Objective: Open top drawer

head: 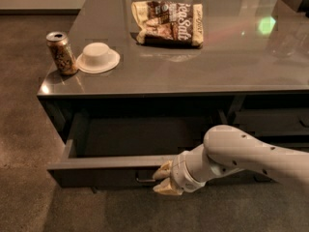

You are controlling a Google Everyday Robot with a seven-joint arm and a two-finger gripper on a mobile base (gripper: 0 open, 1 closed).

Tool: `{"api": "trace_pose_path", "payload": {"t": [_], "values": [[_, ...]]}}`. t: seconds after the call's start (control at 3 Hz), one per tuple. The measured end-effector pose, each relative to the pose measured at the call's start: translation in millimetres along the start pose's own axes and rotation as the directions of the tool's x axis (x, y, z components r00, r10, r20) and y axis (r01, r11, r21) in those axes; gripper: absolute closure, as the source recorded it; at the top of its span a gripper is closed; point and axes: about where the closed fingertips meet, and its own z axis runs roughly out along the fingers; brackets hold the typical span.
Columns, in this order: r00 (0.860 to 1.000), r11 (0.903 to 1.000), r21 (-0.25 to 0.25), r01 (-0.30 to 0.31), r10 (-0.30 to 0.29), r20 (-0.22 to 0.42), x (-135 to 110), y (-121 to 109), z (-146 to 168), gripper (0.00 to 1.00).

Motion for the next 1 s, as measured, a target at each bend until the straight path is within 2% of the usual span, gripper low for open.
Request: {"api": "trace_pose_path", "payload": {"t": [0.33,0.67,1.0], "values": [[1.0,0.9999,0.01,-0.005,0.005,-0.017,10.4,14.4,-3.3,0.93],[1.0,0.9999,0.01,-0.005,0.005,-0.017,6.0,16.9,-3.1,1.0],[1.0,0.9999,0.01,-0.005,0.005,-0.017,5.0,17.0,-3.8,0.81]]}}
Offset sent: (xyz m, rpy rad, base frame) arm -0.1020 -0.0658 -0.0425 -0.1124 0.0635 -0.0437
